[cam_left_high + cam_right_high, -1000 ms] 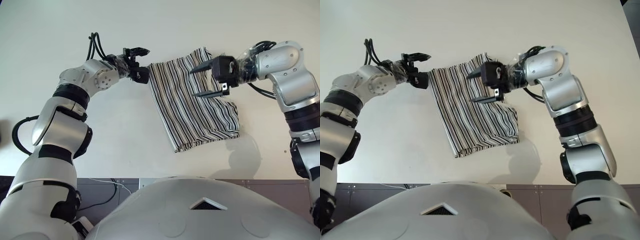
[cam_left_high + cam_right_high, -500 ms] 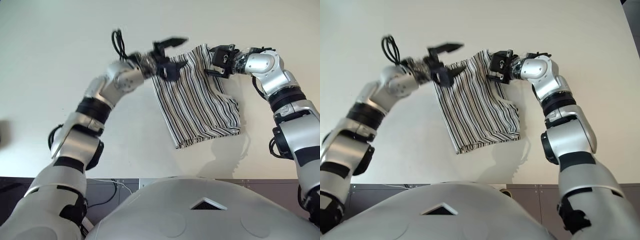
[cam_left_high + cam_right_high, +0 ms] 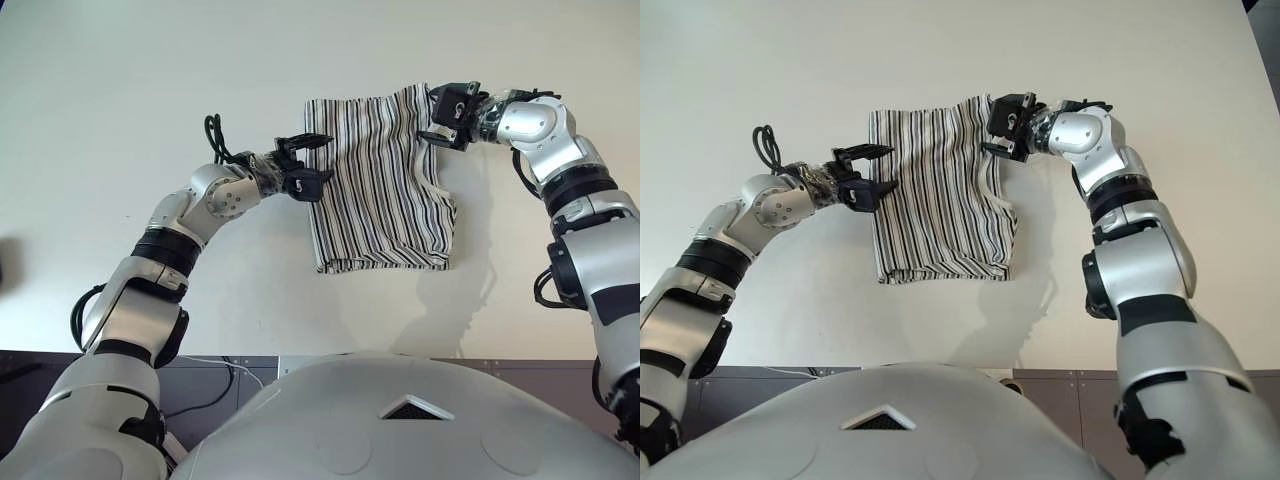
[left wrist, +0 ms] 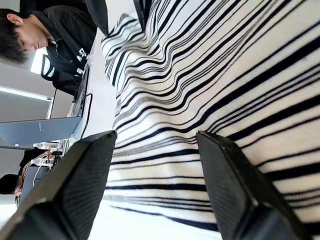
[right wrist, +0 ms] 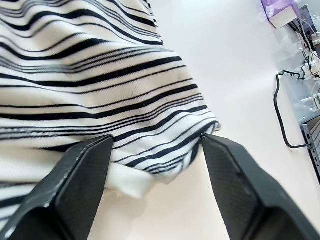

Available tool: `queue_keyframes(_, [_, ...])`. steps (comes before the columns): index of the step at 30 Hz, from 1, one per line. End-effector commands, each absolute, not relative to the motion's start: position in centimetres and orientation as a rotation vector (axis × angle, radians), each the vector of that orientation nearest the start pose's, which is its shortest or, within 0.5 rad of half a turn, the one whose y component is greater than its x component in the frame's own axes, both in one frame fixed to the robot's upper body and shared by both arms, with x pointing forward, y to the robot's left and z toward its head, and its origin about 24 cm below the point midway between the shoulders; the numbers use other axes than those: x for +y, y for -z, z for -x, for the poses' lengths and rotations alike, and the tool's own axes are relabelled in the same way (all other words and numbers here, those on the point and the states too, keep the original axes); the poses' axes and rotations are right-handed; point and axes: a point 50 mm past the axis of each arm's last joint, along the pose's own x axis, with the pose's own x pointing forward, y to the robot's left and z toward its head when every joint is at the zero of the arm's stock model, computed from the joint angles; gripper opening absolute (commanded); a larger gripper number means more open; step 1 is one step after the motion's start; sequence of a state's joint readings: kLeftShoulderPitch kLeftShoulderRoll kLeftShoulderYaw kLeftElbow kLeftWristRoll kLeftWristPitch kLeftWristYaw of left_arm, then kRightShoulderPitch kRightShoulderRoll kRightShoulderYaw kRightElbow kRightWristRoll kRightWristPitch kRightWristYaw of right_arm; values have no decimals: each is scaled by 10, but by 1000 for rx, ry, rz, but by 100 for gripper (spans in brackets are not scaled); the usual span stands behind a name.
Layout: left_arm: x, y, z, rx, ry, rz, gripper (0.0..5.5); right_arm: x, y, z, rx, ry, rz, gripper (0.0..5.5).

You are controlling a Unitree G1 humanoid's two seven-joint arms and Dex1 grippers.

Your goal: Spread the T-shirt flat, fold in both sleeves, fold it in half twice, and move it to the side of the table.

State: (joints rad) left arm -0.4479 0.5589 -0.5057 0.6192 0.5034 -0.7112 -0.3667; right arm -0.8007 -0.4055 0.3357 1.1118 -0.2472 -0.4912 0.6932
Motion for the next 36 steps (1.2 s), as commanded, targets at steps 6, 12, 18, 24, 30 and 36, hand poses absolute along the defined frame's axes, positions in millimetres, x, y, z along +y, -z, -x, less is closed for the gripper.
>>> queue_keyframes(6, [142, -73, -251, -359, 1161, -1058, 295, -197, -98, -280, 8, -1110, 705, 320])
queue_keyframes(12, [146, -51, -192, -229, 1362, -995, 295, -202, -73, -220, 185, -1269, 711, 320])
queue_keyframes(18, [181, -8, -177, 37, 1456, -1112, 295, -224, -42, -206, 380, -1279, 745, 320])
queue_keyframes(24, [192, -17, -180, -45, 1490, -1110, 295, -223, -34, -193, 408, -1317, 744, 320])
queue_keyframes(30, [168, -74, -192, -353, 1322, -911, 295, -210, -68, -190, 153, -1289, 901, 320])
queue_keyframes(36, [191, -91, -187, -295, 1294, -1002, 295, -204, -64, -145, 96, -1386, 1014, 320])
